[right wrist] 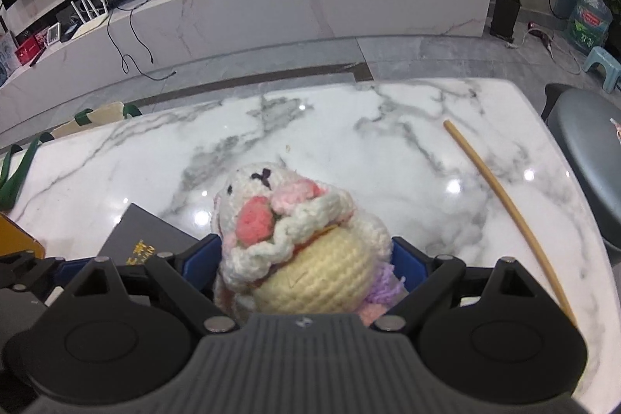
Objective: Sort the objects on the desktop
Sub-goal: 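Grasp the black gift box with the left gripper while the right grasps the crocheted bunny plush, then carry the black gift box and bunny plush over the storage box with both grippers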
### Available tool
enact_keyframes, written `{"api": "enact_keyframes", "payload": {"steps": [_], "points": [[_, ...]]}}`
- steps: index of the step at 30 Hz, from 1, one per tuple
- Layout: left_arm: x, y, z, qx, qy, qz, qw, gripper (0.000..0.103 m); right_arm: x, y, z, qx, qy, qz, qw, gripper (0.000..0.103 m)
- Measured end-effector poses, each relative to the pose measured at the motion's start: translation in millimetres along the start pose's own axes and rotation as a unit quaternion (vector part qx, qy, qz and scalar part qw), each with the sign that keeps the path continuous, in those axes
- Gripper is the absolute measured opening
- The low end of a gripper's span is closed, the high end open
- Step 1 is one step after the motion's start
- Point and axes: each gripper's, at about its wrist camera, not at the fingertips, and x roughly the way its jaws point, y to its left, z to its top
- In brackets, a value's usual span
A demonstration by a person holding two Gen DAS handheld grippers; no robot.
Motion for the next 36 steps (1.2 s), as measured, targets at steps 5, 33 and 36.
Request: {"api": "enact_keyframes", "payload": {"steps": [5,33,36], "points": [[-1,-2,-1,0.003,-0.002,-0.002,1.0000,0.097,-1,-5,-3,-0.002,0.011,0.013,1.000,0.082],[-85,9,4,-0.003,-0.034,-0.059,0.9977,0.094,-88,-22,15,0.059,-0.050,0.062,0.995,0.075],[-102,16,4,-0.006,-0.045,-0.065,0.9969,0.094,-104,-19,16,0.056,-0.063,0.065,0.994,0.075]]}}
